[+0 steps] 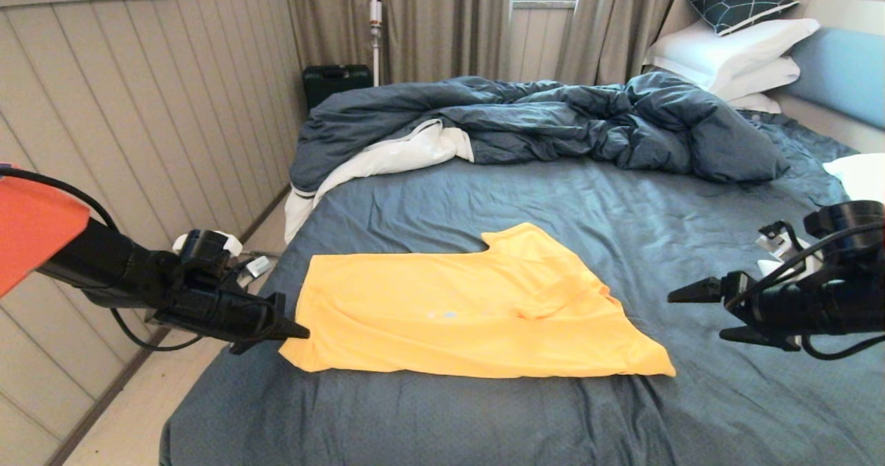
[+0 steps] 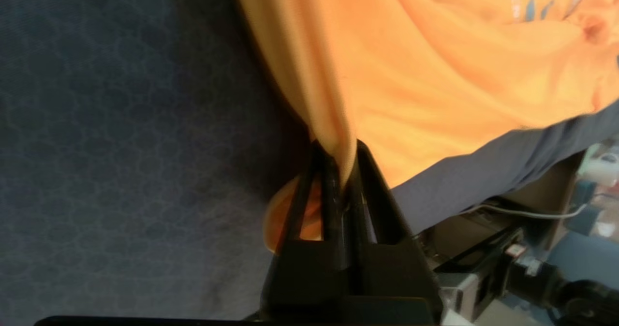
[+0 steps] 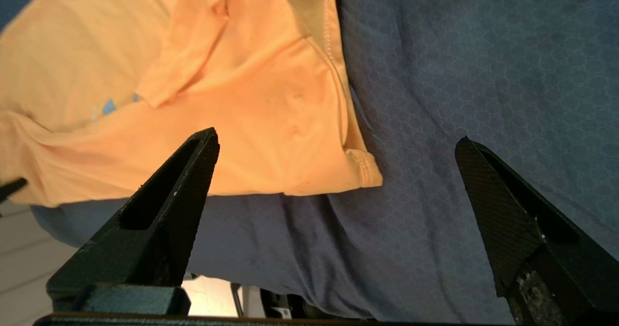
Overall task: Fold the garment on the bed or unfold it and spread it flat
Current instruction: Fold the yellow T-shirt
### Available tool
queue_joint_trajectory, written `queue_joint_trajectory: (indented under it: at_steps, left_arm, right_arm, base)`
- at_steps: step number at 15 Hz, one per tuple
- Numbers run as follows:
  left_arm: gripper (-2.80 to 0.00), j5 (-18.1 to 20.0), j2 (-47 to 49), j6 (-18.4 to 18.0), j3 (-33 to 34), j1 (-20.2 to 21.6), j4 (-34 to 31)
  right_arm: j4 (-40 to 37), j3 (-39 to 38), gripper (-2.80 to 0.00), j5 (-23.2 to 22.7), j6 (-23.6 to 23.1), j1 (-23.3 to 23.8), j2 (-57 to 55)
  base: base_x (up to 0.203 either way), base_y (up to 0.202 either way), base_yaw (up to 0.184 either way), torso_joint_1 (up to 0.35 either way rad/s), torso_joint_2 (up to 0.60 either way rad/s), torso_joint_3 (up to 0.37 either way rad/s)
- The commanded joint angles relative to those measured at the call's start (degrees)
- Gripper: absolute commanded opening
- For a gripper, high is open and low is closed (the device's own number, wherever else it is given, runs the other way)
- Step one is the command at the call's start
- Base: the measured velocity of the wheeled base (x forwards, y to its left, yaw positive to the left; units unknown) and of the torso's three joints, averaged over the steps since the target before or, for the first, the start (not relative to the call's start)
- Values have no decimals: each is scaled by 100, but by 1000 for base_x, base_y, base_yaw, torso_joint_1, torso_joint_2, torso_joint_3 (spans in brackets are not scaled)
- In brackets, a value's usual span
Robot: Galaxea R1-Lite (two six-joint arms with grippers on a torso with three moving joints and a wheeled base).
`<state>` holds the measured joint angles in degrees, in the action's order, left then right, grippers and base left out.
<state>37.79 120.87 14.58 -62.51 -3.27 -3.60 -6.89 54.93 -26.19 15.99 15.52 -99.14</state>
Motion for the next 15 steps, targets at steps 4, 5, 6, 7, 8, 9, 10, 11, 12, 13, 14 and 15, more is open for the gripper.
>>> queue_joint_trajectory:
  at_steps: [4,5,6,7,8,9,10,11,12,13,14,15]
  left_arm:
    - [-280,27,60,10,-25,2,0]
    - [-280,25,60,10,-25,2,0]
    - [-280,27,60,10,-25,2,0]
    - [-280,18,60,10,-25,2,0]
    - [-280,18,68,10,-25,2,0]
    - [-280,18,68,10,-25,2,0]
    - [-280,21,68,18,-25,2,0]
    - [-280,18,68,15,-20,2,0]
    - [-280,24,68,19,-22,2,3]
    - [-280,19,68,19,-24,2,8]
    - [-280,26,77,19,-25,2,0]
    - [-280,20,77,19,-25,10,7]
  right_arm:
    - [48,121,0,-18,-182,-218,-758]
    - [105,145,0,-15,-190,-299,-870]
    - [155,166,0,-4,-190,-428,-943]
    - [190,187,0,-1,-184,-532,-994]
    - [203,198,0,15,-183,-638,-1044]
    - [205,196,0,39,-183,-766,-1088]
    - [213,201,0,101,-181,-867,-1151]
    - [303,189,0,161,-183,-934,-1183]
    - [410,185,0,174,-181,-1006,-1213]
    - [443,195,0,187,-175,-1058,-1272]
    - [451,231,0,243,-175,-1068,-1331]
    - [452,279,0,293,-175,-1063,-1403]
  base:
    - [0,0,0,0,0,0]
    - [0,0,0,0,0,0]
    - [0,0,0,0,0,0]
    - [0,0,0,0,0,0]
    - [0,0,0,0,0,0]
    - [0,0,0,0,0,0]
    - [0,0,0,0,0,0]
    - [0,0,0,0,0,0]
    - [0,0,0,0,0,0]
    - [0,0,0,0,0,0]
    - [0,0,0,0,0,0]
    - [0,0,0,0,0,0]
